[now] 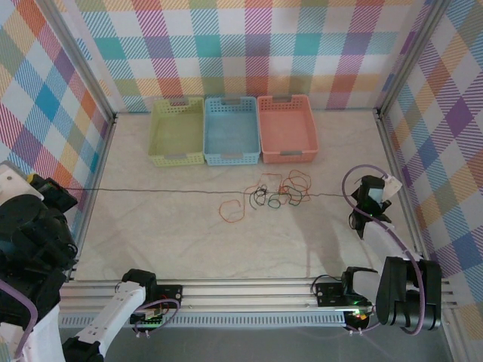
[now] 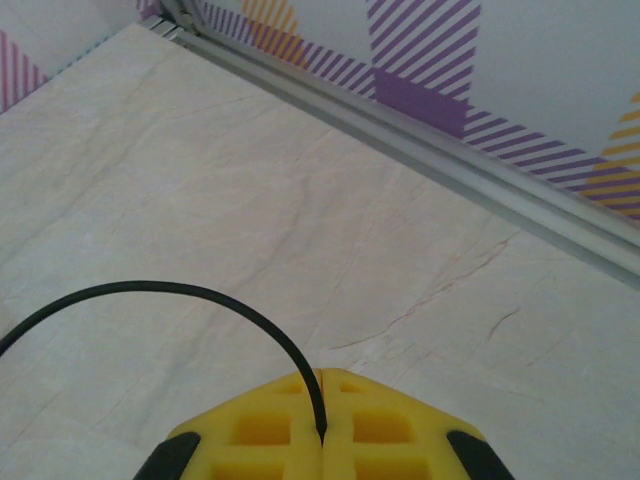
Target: Untangle the cables
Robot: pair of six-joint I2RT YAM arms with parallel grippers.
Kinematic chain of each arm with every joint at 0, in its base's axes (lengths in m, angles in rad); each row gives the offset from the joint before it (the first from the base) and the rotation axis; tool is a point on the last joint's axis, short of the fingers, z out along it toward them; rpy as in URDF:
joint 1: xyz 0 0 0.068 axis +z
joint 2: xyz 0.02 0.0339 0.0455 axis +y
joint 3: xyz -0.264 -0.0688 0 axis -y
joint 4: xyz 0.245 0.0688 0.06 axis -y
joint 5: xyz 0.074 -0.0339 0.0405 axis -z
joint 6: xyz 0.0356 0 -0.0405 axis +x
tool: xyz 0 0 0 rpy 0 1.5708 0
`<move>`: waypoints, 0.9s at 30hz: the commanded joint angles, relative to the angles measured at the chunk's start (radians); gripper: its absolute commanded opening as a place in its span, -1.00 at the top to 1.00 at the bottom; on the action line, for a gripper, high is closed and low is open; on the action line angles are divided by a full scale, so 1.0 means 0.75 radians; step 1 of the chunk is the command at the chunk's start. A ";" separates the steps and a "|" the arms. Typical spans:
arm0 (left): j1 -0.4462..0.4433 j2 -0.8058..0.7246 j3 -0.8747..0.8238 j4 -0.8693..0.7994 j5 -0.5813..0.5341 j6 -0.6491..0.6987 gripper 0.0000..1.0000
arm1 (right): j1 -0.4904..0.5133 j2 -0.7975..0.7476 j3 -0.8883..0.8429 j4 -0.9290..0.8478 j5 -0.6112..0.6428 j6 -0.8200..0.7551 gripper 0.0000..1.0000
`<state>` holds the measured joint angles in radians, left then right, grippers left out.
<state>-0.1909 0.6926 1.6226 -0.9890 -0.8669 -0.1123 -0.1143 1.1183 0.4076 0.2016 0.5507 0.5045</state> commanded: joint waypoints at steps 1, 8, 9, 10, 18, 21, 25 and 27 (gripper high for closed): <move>0.009 0.039 0.033 0.040 -0.122 0.067 1.00 | -0.028 0.011 0.023 0.041 0.082 -0.057 1.00; -0.001 0.083 0.093 0.048 -0.218 0.114 1.00 | -0.071 0.069 0.045 0.031 0.109 -0.072 1.00; -0.002 0.087 0.097 0.053 -0.230 0.124 1.00 | -0.078 0.074 0.048 0.031 0.107 -0.063 1.00; -0.005 0.091 0.101 0.055 -0.249 0.131 1.00 | -0.080 0.081 0.045 0.029 0.104 -0.060 1.00; -0.015 0.083 0.018 0.007 0.209 -0.023 1.00 | -0.081 -0.030 0.027 0.017 -0.143 -0.057 1.00; -0.016 0.100 -0.075 0.013 0.508 -0.123 1.00 | -0.077 -0.053 0.055 -0.023 -0.394 -0.057 1.00; -0.015 0.151 -0.225 0.029 0.769 -0.219 1.00 | -0.053 -0.076 0.087 -0.126 -0.607 -0.048 1.00; -0.015 0.156 -0.338 0.060 0.820 -0.249 1.00 | -0.039 -0.087 0.091 -0.172 -0.679 -0.060 0.97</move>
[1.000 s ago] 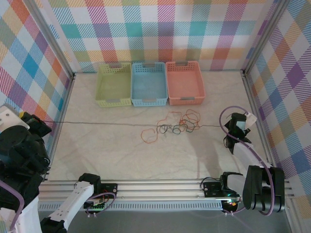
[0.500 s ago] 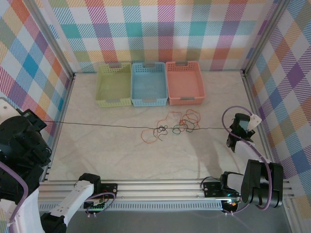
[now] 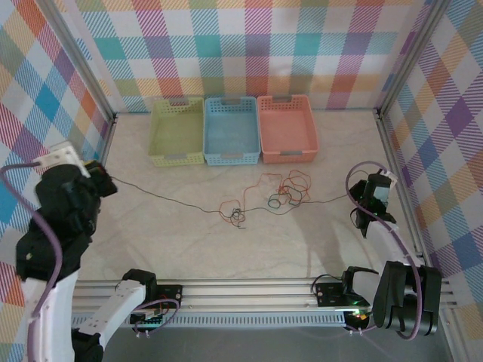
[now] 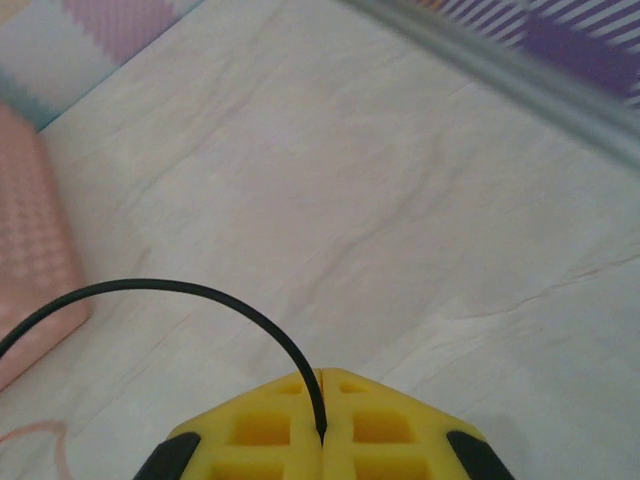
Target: Untangle the cables
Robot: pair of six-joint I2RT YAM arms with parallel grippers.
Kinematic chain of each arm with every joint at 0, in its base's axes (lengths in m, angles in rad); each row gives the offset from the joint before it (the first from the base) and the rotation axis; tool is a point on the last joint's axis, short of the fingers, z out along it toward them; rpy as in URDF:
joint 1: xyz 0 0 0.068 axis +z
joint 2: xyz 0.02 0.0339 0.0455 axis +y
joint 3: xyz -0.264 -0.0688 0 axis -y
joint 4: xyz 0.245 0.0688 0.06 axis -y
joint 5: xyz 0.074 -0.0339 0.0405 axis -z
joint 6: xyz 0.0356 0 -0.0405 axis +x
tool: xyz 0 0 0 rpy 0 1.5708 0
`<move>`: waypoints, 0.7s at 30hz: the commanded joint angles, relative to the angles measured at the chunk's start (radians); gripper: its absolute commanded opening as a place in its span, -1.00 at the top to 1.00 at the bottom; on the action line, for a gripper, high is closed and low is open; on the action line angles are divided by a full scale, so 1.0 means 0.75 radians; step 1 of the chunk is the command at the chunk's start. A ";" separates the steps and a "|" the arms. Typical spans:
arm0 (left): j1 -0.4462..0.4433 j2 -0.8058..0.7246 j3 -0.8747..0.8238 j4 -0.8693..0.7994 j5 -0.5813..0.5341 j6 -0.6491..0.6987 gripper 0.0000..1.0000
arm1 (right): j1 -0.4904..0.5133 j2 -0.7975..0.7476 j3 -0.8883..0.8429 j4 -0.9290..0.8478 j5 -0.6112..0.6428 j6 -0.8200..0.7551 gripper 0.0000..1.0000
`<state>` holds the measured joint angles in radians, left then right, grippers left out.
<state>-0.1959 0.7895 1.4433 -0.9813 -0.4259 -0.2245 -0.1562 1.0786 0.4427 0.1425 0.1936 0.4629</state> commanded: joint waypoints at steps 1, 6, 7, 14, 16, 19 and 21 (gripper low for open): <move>-0.009 0.026 -0.148 0.063 0.243 -0.110 1.00 | 0.020 -0.040 0.045 -0.113 -0.219 -0.005 0.95; -0.009 0.032 -0.351 0.092 0.213 -0.143 1.00 | 0.040 -0.039 0.047 -0.154 -0.241 -0.018 0.64; -0.010 0.036 -0.363 0.088 0.195 -0.150 1.00 | 0.042 -0.037 0.048 -0.164 -0.218 -0.006 0.40; -0.009 0.060 -0.345 0.064 0.213 -0.140 1.00 | 0.089 -0.129 0.126 -0.236 -0.236 -0.063 -0.15; -0.009 0.060 -0.349 0.071 0.230 -0.137 1.00 | 0.143 -0.155 0.150 -0.197 -0.394 -0.132 -0.12; -0.008 0.057 -0.361 0.083 0.250 -0.141 1.00 | 0.301 -0.091 0.253 -0.244 -0.622 -0.260 -0.08; -0.009 0.056 -0.366 0.084 0.257 -0.142 1.00 | 0.444 0.007 0.344 -0.298 -0.696 -0.363 -0.08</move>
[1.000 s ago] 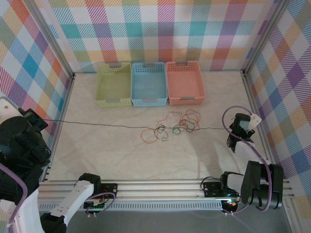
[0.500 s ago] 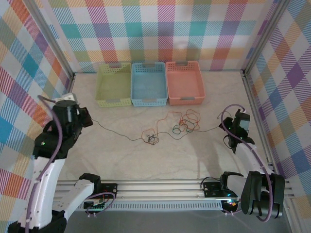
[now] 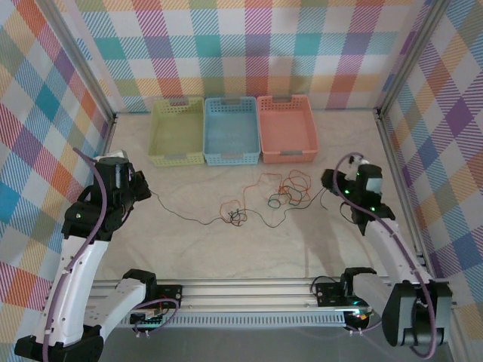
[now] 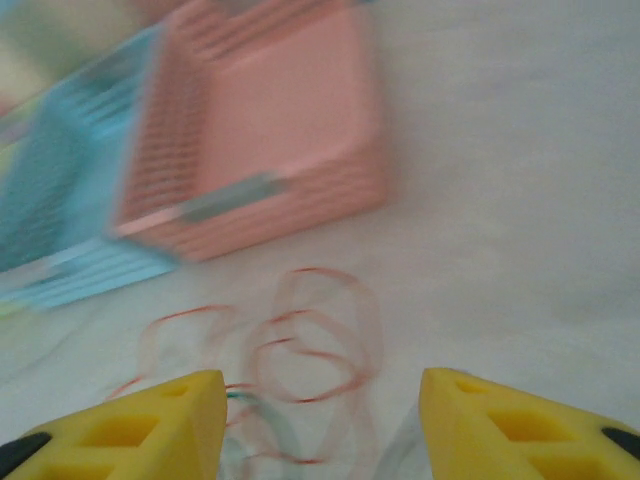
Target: Untangle the cables
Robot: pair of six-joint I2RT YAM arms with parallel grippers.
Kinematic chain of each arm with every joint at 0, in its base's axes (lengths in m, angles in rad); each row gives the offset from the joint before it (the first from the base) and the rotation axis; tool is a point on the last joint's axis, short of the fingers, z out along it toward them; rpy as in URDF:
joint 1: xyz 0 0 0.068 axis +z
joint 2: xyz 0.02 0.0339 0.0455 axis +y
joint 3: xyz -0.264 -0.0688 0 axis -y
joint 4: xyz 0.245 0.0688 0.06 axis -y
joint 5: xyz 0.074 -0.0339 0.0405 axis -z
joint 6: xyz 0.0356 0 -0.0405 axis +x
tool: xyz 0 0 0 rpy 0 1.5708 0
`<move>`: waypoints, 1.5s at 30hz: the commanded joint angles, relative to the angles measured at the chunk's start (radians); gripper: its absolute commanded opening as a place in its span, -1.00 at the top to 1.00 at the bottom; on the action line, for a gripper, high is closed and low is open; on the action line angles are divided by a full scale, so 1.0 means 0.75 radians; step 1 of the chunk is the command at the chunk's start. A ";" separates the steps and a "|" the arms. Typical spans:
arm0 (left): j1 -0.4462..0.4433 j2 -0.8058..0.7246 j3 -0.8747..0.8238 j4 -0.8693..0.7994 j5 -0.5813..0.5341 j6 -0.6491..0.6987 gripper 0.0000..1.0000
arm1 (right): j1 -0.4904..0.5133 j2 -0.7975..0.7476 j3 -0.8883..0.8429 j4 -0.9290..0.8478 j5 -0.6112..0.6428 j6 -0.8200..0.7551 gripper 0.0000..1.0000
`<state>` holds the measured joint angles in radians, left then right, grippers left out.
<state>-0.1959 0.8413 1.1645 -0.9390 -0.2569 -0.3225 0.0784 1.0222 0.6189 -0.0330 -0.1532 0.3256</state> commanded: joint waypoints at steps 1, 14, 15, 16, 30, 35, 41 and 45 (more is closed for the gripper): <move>-0.008 -0.015 0.004 0.028 0.030 -0.010 1.00 | 0.181 0.132 0.145 -0.093 -0.262 -0.220 -0.08; -0.007 -0.003 0.002 0.009 0.031 -0.009 1.00 | 0.626 0.850 0.633 -0.475 -0.315 -0.771 -0.30; -0.008 -0.002 0.000 0.007 0.028 -0.009 1.00 | 0.645 0.892 0.661 -0.487 -0.309 -0.795 -0.29; -0.008 0.000 0.002 0.006 0.029 -0.008 1.00 | 0.656 0.932 0.688 -0.500 -0.308 -0.813 -0.29; -0.007 0.031 0.004 -0.009 0.050 -0.011 1.00 | 0.751 1.155 0.838 -0.720 -0.337 -0.939 -0.16; -0.007 0.030 0.008 -0.018 0.046 -0.012 1.00 | 0.769 1.185 0.862 -0.754 -0.338 -0.960 0.07; -0.007 0.030 0.011 -0.022 0.036 -0.024 1.00 | 0.769 1.144 0.856 -0.759 -0.398 -0.968 0.75; -0.008 0.025 0.021 -0.032 0.033 -0.031 0.82 | 0.769 0.980 0.762 -0.596 -0.396 -0.967 1.00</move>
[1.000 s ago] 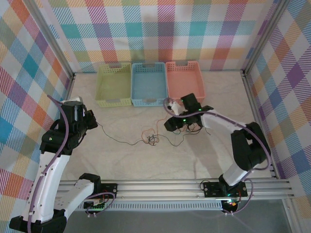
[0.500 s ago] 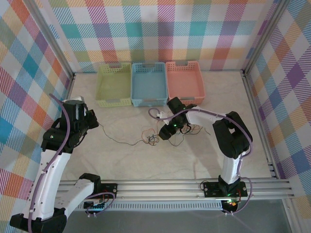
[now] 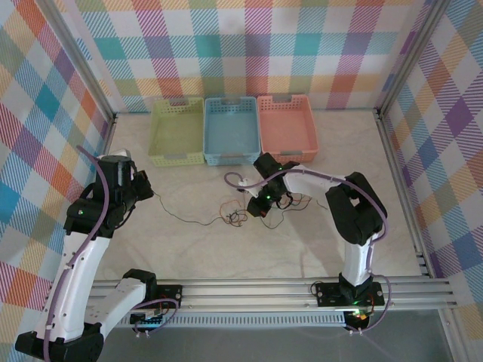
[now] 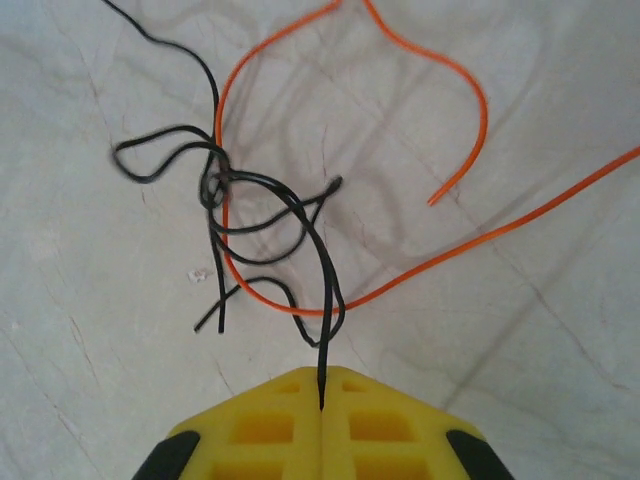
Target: Untangle the cables
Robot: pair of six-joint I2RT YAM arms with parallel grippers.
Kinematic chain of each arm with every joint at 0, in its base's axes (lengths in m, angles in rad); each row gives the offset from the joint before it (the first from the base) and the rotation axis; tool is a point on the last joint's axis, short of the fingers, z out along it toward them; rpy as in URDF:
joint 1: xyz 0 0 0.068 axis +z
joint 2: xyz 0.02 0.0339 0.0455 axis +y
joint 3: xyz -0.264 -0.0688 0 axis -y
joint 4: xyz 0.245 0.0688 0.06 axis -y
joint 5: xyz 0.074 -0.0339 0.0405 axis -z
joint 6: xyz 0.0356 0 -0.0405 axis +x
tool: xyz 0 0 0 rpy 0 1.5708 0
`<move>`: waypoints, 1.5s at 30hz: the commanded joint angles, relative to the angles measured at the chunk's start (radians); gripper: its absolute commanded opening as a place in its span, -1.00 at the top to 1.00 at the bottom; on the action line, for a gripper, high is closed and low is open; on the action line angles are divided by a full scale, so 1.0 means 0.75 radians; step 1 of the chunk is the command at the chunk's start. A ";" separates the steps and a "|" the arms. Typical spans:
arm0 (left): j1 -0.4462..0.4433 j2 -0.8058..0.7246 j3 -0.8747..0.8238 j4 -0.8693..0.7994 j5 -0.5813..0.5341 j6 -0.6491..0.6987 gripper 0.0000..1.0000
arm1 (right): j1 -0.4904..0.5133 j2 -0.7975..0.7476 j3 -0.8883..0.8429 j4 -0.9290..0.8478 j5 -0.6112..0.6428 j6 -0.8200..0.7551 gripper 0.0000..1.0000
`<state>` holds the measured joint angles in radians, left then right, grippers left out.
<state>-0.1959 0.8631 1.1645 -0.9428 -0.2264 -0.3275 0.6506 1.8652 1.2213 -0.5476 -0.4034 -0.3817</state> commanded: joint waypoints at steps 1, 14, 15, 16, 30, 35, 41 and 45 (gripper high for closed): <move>-0.007 -0.005 0.028 -0.032 -0.003 -0.024 0.56 | 0.006 -0.191 -0.066 0.132 -0.081 -0.025 1.00; -0.009 -0.096 -0.063 0.279 0.775 -0.085 -0.39 | 0.005 -0.718 -0.291 0.562 -0.264 0.132 1.00; -0.008 -0.102 -0.112 0.357 0.867 -0.118 -0.39 | 0.006 -0.742 -0.289 0.578 -0.264 0.156 1.00; -0.010 -0.109 -0.166 0.438 0.943 -0.162 -0.38 | 0.006 -0.761 -0.285 0.588 -0.270 0.174 1.00; -0.563 0.039 -0.572 0.977 0.730 -0.184 -0.40 | -0.020 -0.801 -0.152 0.525 -0.304 0.490 1.00; -0.788 0.172 -0.515 0.902 0.428 0.030 -0.47 | -0.056 -0.802 -0.134 0.504 -0.334 0.567 1.00; -0.837 0.148 -0.521 0.903 0.249 0.209 -0.48 | -0.082 -0.822 -0.143 0.491 -0.357 0.591 1.00; -0.835 0.059 -0.582 0.991 0.176 0.333 -0.47 | -0.096 -0.832 -0.143 0.488 -0.387 0.610 1.00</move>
<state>-0.8093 0.9619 0.7448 -0.2752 -0.0139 -0.1894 0.5858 1.2613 1.0943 -0.1761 -0.6464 0.0483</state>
